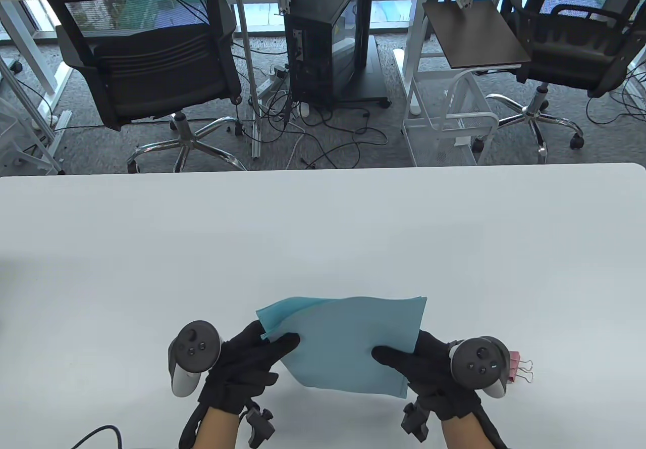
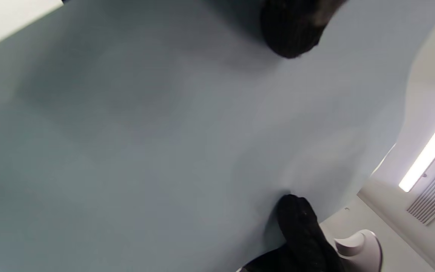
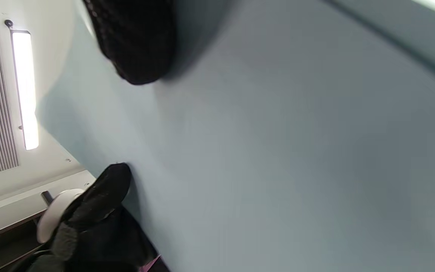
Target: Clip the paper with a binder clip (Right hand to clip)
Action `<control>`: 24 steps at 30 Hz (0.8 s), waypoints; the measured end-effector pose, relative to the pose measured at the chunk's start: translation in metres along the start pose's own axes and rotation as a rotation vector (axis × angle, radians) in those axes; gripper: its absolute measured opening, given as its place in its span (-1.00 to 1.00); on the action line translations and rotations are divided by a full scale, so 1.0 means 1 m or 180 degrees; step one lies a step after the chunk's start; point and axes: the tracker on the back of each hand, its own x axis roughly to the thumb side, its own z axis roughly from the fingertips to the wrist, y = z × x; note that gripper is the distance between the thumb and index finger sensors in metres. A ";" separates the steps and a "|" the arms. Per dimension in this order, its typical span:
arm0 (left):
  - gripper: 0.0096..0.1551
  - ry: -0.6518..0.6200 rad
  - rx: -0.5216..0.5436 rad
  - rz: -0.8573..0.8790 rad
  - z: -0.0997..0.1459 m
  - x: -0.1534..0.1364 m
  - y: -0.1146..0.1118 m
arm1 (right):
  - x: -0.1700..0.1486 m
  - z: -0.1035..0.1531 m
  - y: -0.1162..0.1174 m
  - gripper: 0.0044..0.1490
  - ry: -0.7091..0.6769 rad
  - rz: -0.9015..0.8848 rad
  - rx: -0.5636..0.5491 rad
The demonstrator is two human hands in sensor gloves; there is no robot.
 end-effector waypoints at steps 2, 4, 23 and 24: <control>-0.58 -0.0086 0.0279 -0.0041 0.002 0.013 0.000 | 0.013 0.001 -0.004 -0.43 -0.0114 0.0126 -0.0233; -0.57 -0.0219 0.0496 -0.0082 0.004 0.023 -0.002 | 0.027 0.002 -0.007 -0.42 -0.0242 0.0324 -0.0364; -0.55 0.0750 -0.0010 -0.0663 -0.004 -0.032 -0.034 | -0.033 0.004 0.017 -0.42 0.0775 0.0327 0.0328; -0.56 0.0718 0.0003 -0.0695 -0.005 -0.029 -0.031 | -0.033 0.004 0.015 -0.41 0.0769 0.0359 0.0334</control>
